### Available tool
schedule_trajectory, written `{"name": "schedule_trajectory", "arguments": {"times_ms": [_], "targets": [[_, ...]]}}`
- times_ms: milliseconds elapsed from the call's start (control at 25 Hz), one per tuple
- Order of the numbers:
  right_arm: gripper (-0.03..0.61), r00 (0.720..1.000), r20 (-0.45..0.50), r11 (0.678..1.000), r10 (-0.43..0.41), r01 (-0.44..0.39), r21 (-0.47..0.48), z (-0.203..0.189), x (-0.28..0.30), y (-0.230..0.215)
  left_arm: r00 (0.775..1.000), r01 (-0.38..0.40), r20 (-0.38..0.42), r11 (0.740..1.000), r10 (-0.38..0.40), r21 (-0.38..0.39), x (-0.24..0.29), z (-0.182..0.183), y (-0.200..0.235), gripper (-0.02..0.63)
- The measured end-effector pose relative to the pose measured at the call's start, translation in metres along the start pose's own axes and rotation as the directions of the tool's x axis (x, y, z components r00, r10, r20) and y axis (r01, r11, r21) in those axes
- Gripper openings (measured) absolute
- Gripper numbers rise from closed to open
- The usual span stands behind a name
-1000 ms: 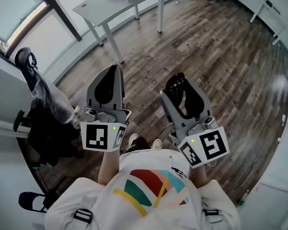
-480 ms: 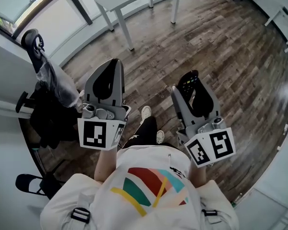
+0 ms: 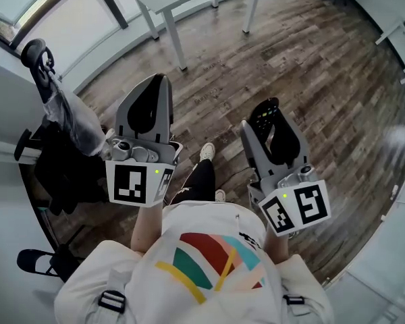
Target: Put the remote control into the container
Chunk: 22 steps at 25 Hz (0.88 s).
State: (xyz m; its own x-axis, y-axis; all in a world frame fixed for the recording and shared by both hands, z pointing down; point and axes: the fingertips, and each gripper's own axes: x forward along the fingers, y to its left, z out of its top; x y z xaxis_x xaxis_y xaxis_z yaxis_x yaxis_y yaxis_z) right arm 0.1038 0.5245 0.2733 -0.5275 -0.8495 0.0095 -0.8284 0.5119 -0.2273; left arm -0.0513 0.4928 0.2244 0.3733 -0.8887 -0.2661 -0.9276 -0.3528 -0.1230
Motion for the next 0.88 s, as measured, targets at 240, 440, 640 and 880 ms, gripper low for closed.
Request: {"name": "schedule_trajectory", "arguments": {"times_ms": [240,440,640,880], "targets": [[0.256,0.999,-0.037,0.999,-0.036,0.035,-0.036,0.014,0.073,-0.040,1.000,-0.025,0.014,0.999,0.026,-0.040,0.069,-0.024,0.047,0.008],[0.256,0.999,-0.034,0.999,-0.026,0.025,-0.044,0.036,0.145,-0.056,1.000,-0.028,0.012,0.998,0.029,-0.057,0.118,-0.033,0.089,0.008],[0.256,0.999,-0.037,0.999,-0.029,0.028,-0.040,0.044,0.198,-0.061,1.000,-0.027,0.004,0.998,0.027,-0.063,0.156,-0.045,0.131,0.008],[0.256,0.996,-0.064,0.998,-0.063,0.062,-0.015,0.038,0.225,-0.078,0.999,-0.040,-0.007,0.997,0.039,-0.070,0.180,-0.059,0.155,0.008]]}}
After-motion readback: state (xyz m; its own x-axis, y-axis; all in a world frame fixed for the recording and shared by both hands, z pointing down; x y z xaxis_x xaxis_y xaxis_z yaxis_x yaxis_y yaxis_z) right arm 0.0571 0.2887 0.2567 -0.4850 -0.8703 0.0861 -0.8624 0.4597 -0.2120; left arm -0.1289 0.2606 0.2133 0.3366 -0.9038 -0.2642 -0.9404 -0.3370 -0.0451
